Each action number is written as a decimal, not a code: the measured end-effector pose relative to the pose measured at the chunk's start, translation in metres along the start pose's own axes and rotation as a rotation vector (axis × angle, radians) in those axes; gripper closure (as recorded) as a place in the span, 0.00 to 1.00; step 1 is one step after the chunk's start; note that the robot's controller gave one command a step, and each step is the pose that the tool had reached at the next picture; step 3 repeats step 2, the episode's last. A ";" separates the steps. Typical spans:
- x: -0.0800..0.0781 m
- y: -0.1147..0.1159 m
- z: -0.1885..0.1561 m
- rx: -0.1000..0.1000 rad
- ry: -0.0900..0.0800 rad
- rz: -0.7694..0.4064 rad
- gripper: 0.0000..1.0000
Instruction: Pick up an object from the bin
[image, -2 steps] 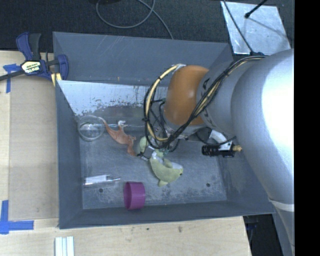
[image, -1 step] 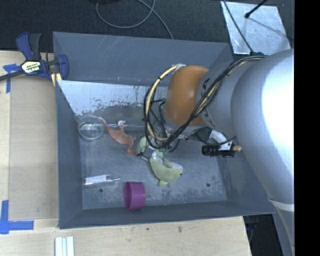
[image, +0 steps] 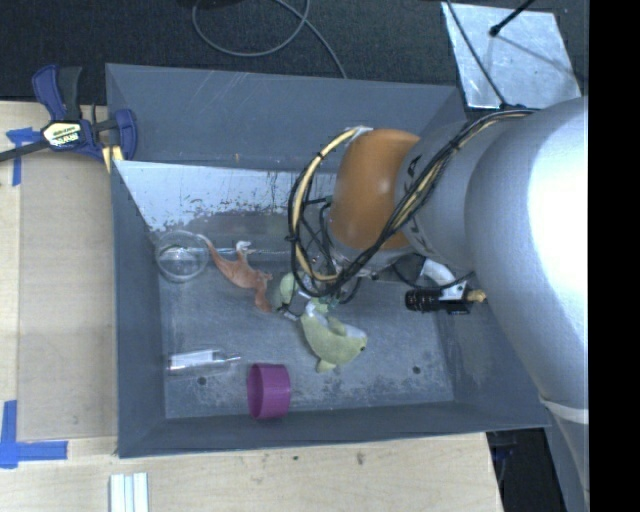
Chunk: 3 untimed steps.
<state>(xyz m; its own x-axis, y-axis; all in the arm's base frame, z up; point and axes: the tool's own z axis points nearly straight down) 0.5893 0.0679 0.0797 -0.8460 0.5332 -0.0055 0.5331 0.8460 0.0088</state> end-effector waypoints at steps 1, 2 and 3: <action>0.001 -0.001 -0.018 0.006 0.005 -0.001 1.00; -0.001 -0.001 -0.037 0.006 0.003 0.000 1.00; -0.001 -0.001 -0.037 0.006 0.003 0.000 1.00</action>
Offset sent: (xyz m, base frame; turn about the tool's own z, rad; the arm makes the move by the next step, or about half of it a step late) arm 0.0001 0.0000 0.0262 0.0000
